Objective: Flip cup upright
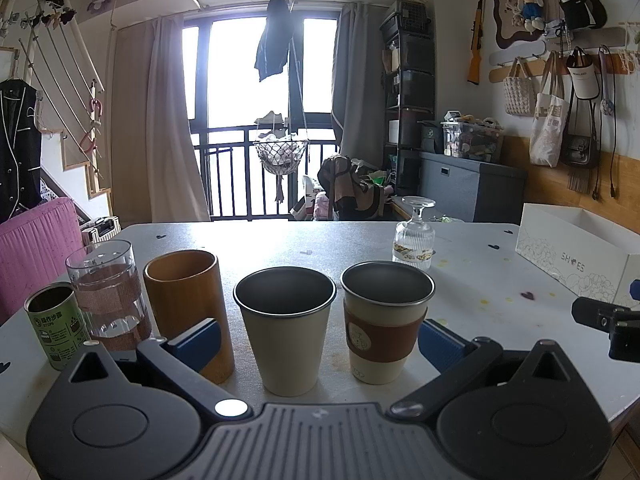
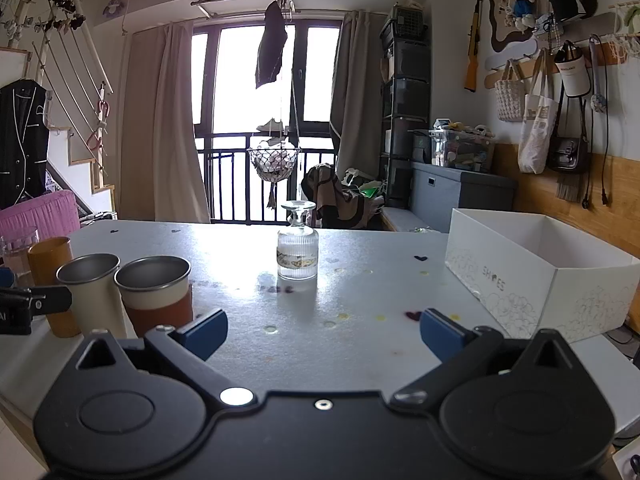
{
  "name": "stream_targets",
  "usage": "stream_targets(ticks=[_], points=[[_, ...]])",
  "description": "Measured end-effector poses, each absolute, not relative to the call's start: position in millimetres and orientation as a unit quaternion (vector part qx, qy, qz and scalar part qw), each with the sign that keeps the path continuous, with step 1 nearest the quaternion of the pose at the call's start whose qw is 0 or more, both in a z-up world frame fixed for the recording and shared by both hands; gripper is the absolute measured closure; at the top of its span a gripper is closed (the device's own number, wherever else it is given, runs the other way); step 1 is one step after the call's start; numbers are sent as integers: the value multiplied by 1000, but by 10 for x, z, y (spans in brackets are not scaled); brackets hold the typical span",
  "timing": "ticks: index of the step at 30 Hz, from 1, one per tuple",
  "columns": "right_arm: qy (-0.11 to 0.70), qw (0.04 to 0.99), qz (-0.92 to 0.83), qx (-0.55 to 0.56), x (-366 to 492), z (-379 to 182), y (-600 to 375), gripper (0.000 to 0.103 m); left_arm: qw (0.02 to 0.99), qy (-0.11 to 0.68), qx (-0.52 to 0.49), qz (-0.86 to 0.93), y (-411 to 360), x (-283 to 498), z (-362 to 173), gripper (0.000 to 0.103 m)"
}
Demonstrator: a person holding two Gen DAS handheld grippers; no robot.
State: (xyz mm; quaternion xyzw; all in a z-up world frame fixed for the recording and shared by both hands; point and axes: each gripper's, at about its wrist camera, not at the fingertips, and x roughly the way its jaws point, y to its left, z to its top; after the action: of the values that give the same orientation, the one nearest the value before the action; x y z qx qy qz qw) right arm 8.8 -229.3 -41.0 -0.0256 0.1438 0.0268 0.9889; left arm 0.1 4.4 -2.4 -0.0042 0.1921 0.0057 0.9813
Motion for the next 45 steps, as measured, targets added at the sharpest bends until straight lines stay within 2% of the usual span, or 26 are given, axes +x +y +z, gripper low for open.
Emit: stream_targets(ticks=[37, 45], points=[[144, 989, 28, -27, 96, -396, -2277, 0, 981, 194, -5, 4, 62, 16, -36, 0], [147, 987, 40, -46, 487, -239, -2265, 0, 978, 208, -12, -21, 121, 141, -161, 0]])
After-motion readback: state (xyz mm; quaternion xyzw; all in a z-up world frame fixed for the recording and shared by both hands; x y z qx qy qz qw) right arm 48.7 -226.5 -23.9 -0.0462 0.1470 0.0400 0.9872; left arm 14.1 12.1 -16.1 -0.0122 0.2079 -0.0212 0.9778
